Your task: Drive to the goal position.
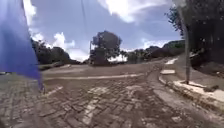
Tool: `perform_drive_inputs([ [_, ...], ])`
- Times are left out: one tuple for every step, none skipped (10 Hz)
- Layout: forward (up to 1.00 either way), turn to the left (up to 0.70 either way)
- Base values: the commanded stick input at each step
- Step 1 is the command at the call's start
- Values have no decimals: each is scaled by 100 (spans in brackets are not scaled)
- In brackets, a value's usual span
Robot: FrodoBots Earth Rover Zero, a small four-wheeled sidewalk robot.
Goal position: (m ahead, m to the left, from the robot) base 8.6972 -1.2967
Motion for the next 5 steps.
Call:
perform_drive_inputs([
  [70,0],
  [70,0],
  [70,0],
  [70,0],
  [70,0],
])
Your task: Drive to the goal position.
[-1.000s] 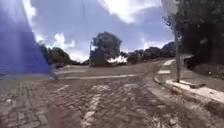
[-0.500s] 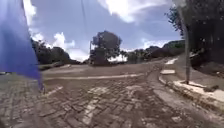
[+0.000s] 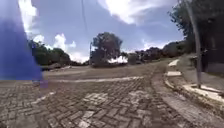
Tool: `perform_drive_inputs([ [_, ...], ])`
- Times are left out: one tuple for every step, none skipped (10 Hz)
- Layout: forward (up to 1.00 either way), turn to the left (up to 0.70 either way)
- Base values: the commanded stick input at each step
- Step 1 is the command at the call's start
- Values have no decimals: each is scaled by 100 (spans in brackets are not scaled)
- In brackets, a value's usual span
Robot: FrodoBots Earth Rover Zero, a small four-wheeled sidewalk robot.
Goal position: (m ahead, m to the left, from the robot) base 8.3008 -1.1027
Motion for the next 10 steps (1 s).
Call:
perform_drive_inputs([
  [70,0],
  [70,0],
  [70,0],
  [70,0],
  [70,0],
  [70,0],
  [70,0],
  [70,0],
  [70,0],
  [70,0],
])
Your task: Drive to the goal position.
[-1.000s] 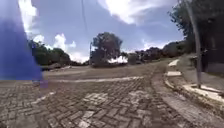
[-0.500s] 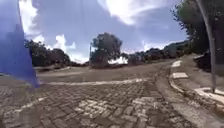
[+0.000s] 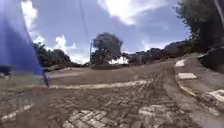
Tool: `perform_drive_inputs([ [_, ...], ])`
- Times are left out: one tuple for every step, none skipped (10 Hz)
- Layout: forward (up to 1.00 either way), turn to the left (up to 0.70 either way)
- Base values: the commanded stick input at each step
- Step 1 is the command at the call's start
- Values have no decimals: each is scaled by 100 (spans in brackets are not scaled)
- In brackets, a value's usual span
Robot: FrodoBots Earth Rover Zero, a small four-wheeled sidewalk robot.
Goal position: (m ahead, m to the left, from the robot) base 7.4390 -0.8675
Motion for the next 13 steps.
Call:
perform_drive_inputs([
  [70,0],
  [70,0],
  [70,-4],
  [70,-20],
  [70,0],
  [70,0],
  [70,0],
  [70,-15],
  [70,-8],
  [70,0],
  [70,0],
  [70,0],
  [70,0],
])
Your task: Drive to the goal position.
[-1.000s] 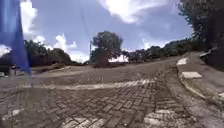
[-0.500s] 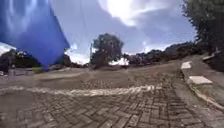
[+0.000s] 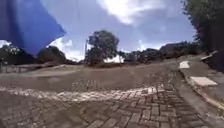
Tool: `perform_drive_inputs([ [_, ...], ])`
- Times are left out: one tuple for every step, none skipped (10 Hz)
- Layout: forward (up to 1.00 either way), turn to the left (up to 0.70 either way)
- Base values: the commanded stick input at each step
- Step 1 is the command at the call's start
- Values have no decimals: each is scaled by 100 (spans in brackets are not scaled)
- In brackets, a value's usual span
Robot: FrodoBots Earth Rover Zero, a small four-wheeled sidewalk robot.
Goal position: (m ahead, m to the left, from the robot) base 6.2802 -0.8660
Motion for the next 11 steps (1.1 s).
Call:
perform_drive_inputs([
  [70,0],
  [70,-23],
  [70,-2],
  [70,0],
  [70,0],
  [70,0],
  [70,0],
  [70,0],
  [70,0],
  [70,-4],
  [70,-27],
])
